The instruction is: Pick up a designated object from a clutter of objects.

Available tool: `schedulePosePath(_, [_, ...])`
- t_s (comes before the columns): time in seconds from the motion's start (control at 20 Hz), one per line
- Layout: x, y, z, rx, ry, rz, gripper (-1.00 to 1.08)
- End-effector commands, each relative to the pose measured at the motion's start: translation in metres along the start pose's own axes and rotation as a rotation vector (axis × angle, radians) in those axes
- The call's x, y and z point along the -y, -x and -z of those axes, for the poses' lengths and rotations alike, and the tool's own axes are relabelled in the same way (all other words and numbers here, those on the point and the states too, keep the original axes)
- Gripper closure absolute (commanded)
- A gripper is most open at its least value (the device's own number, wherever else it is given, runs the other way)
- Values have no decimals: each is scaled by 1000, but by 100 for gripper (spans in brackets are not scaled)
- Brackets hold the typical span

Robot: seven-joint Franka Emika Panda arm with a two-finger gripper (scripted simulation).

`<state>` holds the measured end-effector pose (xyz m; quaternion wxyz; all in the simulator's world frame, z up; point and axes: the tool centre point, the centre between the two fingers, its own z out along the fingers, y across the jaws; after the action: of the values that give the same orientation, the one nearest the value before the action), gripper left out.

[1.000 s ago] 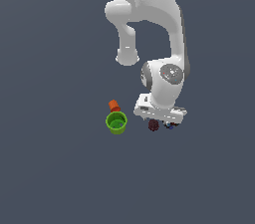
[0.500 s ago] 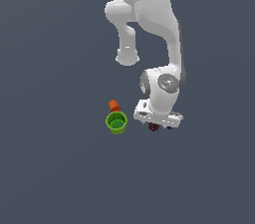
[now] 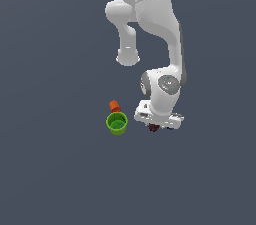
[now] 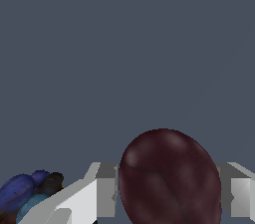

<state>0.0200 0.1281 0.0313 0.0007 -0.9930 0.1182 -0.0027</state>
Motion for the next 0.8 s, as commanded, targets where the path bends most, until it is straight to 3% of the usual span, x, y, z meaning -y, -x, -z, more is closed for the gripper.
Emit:
schedulePosePath(0.0, [0,2,-3,5,2,1,108])
schedulePosePath(0.4, [-6,0,8,0,0,0,108])
schedulePosePath(0.75, [-28,-1,38,0,0,0,108])
